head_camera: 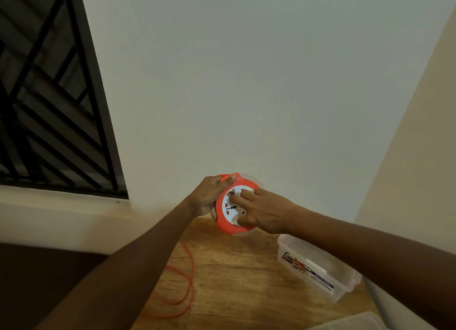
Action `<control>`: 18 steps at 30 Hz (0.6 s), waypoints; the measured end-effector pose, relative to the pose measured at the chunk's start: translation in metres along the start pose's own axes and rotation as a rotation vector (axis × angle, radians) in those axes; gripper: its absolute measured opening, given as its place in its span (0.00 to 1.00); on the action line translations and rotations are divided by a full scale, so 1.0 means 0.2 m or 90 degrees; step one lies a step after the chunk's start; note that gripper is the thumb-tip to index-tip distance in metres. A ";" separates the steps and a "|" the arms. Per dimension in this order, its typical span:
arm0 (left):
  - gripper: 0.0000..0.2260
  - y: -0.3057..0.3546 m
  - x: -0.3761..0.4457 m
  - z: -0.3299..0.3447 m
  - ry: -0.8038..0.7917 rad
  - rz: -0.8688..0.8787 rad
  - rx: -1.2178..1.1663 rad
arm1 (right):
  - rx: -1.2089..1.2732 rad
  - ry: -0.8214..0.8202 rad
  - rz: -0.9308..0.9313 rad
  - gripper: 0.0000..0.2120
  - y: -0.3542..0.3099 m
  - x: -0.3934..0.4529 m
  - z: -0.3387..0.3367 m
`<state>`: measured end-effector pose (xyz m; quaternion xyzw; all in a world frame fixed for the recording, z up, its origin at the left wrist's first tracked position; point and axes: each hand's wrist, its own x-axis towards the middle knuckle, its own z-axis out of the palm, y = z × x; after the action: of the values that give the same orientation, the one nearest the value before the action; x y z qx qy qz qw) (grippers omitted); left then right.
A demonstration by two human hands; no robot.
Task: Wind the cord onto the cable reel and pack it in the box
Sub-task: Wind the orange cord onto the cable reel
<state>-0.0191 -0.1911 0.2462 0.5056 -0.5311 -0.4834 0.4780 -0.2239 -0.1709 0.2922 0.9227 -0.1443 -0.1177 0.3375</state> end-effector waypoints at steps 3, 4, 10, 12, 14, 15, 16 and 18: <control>0.18 0.00 0.01 0.00 -0.011 -0.002 0.019 | -0.022 -0.038 0.004 0.28 -0.01 0.00 -0.01; 0.18 0.01 0.01 0.00 -0.014 -0.005 0.018 | -0.030 -0.044 0.005 0.29 -0.01 0.00 -0.02; 0.16 0.02 0.00 0.03 -0.039 -0.004 0.067 | -0.068 -0.065 -0.010 0.33 -0.02 0.03 -0.03; 0.14 0.02 -0.01 0.04 -0.042 -0.008 0.058 | -0.089 -0.077 -0.011 0.35 -0.04 0.04 -0.03; 0.13 0.02 -0.01 0.04 -0.036 -0.002 0.056 | -0.105 -0.081 0.012 0.35 -0.06 0.04 -0.01; 0.13 0.02 -0.01 0.03 -0.032 0.002 0.054 | -0.109 -0.084 0.028 0.34 -0.08 0.05 0.01; 0.14 0.02 0.00 0.03 -0.025 0.004 0.048 | -0.109 -0.086 0.047 0.33 -0.10 0.05 0.02; 0.15 0.01 0.00 0.02 -0.007 0.002 0.026 | -0.094 -0.079 0.092 0.34 -0.11 0.06 0.02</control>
<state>-0.0228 -0.1911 0.2486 0.5118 -0.5442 -0.4745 0.4657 -0.2099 -0.1620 0.2726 0.8735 -0.2224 -0.1604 0.4022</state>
